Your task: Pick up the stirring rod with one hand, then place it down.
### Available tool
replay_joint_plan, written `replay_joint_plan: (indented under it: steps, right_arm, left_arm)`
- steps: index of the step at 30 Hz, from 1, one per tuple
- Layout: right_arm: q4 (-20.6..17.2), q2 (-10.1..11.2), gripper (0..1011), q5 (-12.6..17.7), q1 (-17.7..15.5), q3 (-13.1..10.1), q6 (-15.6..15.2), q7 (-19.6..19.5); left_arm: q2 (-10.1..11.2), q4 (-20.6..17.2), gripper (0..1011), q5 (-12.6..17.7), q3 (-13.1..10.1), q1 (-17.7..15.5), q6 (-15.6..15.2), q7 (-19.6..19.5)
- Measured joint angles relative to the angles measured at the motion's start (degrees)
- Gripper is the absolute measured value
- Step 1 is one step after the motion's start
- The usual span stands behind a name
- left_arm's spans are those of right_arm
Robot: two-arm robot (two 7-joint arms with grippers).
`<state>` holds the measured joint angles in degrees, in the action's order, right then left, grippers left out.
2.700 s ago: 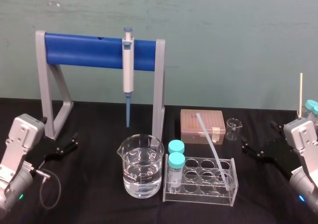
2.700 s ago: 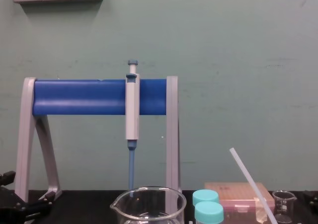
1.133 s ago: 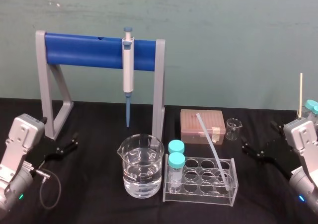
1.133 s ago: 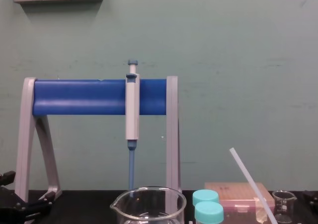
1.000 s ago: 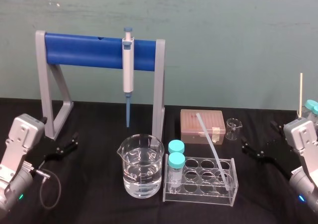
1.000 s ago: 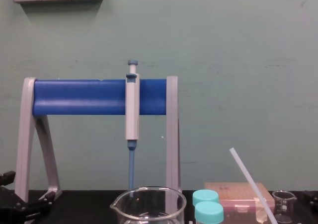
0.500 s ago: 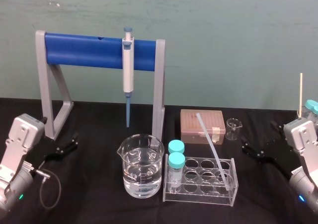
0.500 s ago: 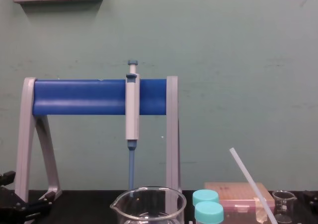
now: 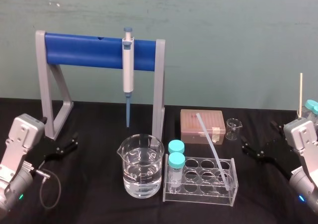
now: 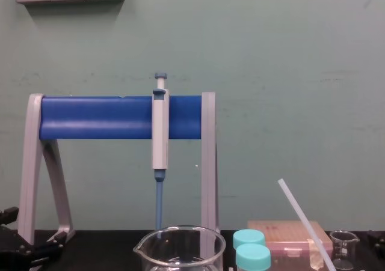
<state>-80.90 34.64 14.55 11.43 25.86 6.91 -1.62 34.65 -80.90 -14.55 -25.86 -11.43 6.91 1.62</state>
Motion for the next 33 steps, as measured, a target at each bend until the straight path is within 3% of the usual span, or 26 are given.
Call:
replay_joint_plan:
  steps: [4,10,17,26,33]
  right_arm:
    - [0.0,-0.3,1002,-0.6,-0.3,-0.6,0.7,-0.7]
    - [-1.2,-1.6,1002,-1.5,-1.9,-3.3,5.3,-2.9]
    - [-4.0,-1.8,1002,-3.8,-3.5,-4.2,10.6,-3.6]
    - [-4.9,-1.8,1002,-3.8,-3.2,-3.2,14.8,2.5]
    - [-4.9,-2.5,1002,-0.3,-1.7,-2.5,13.3,8.3]
  left_arm:
    - [0.0,0.0,1000,0.0,0.0,0.0,0.0,0.0]
    - [0.0,0.0,1000,0.0,0.0,0.0,0.0,0.0]
    - [0.0,0.0,1000,0.0,0.0,0.0,0.0,0.0]
    - [0.0,0.0,1000,0.0,0.0,0.0,0.0,0.0]
    - [0.0,0.0,1001,0.0,0.0,0.0,0.0,0.0]
